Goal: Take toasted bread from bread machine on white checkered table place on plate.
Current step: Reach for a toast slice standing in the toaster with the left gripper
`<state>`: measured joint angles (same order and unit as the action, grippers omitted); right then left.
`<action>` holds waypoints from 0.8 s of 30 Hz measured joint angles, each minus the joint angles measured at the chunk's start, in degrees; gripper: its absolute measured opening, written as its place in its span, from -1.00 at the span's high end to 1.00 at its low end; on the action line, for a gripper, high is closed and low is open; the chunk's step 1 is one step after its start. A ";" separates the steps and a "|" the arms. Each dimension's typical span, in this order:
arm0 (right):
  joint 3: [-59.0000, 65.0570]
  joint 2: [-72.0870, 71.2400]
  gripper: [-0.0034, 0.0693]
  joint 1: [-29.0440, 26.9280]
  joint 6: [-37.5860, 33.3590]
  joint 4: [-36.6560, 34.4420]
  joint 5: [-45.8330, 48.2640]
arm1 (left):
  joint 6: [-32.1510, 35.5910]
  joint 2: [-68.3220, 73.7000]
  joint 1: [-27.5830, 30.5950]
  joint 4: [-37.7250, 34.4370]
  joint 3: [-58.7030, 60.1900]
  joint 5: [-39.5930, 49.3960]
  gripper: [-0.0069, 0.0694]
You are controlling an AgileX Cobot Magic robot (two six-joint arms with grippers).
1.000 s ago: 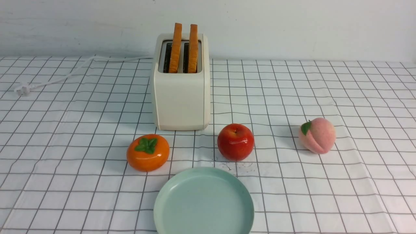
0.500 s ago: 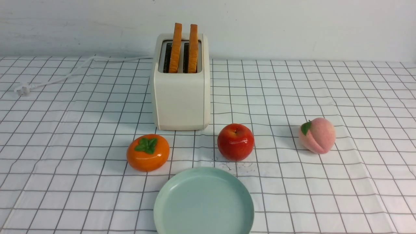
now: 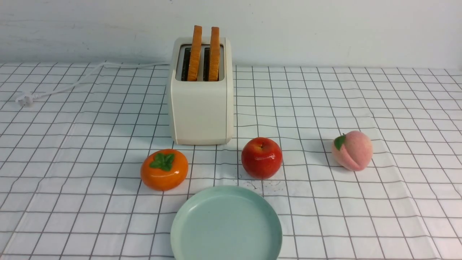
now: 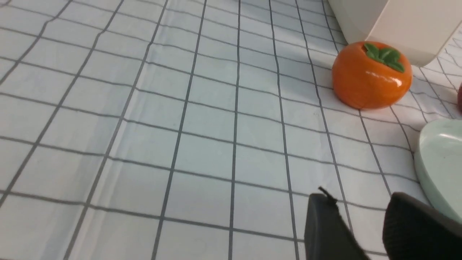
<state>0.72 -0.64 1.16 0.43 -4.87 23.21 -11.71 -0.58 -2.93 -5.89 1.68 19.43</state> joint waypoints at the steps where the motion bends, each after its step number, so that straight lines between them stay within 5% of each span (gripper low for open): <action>1: 0.00 0.00 0.25 0.00 0.00 0.00 0.00 | 0.00 0.00 0.00 0.00 0.00 -1.12 0.20; 13: 0.00 0.00 0.25 0.00 0.00 0.00 -0.06 | -0.06 0.00 0.00 -7.86 0.00 -17.63 0.20; 20: 0.78 0.00 0.25 0.00 0.05 -5.63 -8.45 | -0.06 0.00 0.00 -27.43 0.00 -24.58 0.20; 24: 0.78 0.00 0.25 0.00 0.05 -15.23 -14.91 | -0.06 0.00 0.00 -36.94 0.00 -25.31 0.20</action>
<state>1.50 -0.64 1.16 0.48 -20.10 8.30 -11.77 -0.58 -2.93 -42.83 1.68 -5.88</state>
